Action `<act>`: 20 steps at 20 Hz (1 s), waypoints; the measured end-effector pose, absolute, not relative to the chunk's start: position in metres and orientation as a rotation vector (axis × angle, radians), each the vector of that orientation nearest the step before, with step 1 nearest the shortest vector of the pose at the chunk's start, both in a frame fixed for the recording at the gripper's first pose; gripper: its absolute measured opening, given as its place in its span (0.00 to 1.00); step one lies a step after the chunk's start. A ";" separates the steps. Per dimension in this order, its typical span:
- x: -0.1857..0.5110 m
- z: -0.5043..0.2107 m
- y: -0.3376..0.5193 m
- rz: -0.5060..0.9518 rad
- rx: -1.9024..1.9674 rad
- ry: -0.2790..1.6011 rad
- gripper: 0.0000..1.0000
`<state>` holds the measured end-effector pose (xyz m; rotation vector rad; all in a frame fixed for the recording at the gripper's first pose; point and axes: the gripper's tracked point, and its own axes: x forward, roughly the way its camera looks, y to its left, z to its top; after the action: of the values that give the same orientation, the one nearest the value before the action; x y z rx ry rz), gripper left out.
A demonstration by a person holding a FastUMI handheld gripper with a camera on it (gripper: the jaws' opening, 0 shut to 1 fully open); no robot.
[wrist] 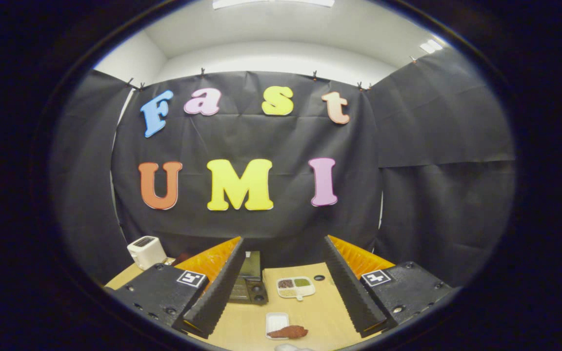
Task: Open the toaster oven, put the food inside, and close the toaster oven door.
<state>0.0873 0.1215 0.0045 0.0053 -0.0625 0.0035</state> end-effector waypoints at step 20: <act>0.287 -0.198 0.328 0.159 0.031 0.150 1.00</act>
<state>0.2866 0.3282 -0.1983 0.0312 0.1495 0.1588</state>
